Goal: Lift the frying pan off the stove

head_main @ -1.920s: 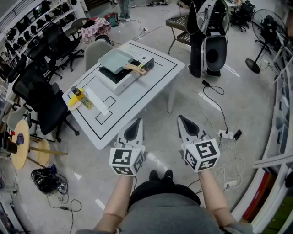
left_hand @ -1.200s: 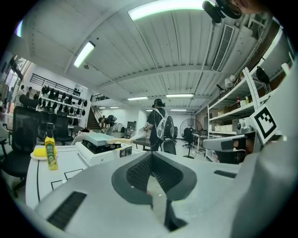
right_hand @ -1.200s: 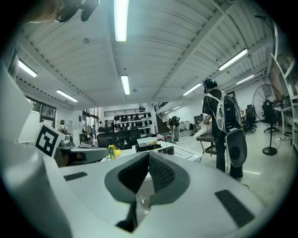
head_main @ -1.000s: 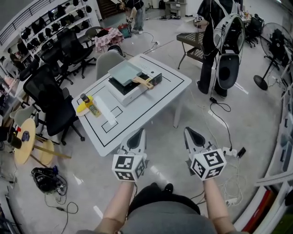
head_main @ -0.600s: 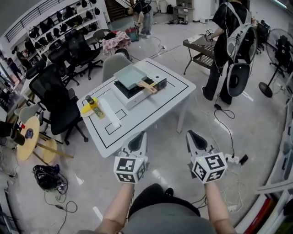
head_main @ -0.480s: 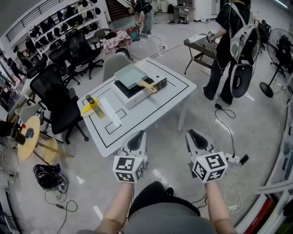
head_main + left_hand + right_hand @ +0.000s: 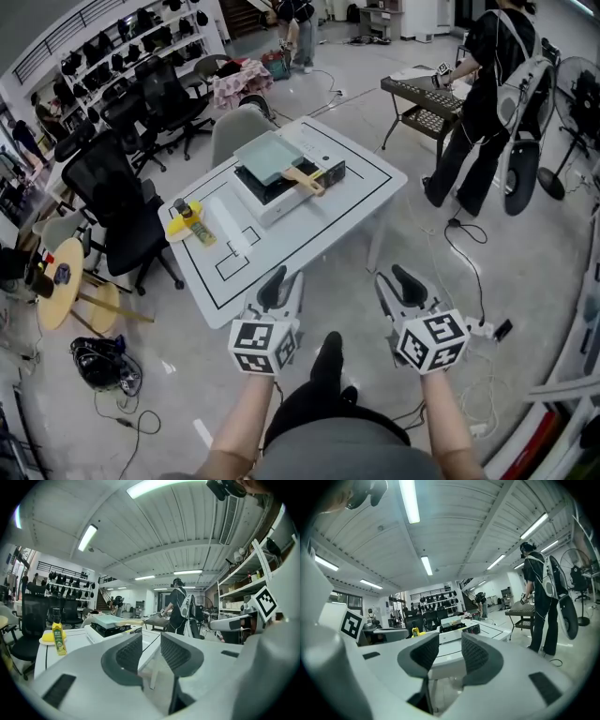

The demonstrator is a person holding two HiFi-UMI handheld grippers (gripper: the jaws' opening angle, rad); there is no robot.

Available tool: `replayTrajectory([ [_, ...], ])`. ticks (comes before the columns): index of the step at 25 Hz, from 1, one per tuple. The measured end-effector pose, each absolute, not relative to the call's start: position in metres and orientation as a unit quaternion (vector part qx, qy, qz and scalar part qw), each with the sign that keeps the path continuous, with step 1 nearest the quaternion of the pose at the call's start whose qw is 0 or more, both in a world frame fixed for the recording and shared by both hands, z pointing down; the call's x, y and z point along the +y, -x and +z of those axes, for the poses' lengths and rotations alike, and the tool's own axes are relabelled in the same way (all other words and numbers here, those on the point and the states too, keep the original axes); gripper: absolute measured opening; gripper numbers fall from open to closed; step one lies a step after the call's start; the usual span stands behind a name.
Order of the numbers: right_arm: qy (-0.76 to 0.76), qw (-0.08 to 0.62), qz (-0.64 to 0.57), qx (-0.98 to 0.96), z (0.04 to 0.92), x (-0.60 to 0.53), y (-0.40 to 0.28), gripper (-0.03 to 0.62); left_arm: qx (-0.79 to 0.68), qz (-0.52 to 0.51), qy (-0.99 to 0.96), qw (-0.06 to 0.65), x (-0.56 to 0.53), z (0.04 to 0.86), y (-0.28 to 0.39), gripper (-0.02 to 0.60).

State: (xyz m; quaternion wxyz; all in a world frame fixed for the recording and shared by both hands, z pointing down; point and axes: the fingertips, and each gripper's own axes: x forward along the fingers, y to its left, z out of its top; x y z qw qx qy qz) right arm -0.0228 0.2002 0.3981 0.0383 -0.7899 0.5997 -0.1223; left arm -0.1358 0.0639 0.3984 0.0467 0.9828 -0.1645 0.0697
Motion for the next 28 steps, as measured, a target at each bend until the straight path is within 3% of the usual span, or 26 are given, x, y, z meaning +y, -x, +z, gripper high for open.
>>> replayTrajectory([
  [15,0.772,0.042,-0.147,0.617,0.41,0.111,-0.058,0.196,-0.199,0.071,-0.975,0.073,-0.046,0.414,0.069,0.19],
  [28,0.76,0.06,-0.169,0.624,0.404,0.011,-0.132,0.198,-0.223,0.063,-0.967,0.101,-0.153,0.413,0.023,0.198],
])
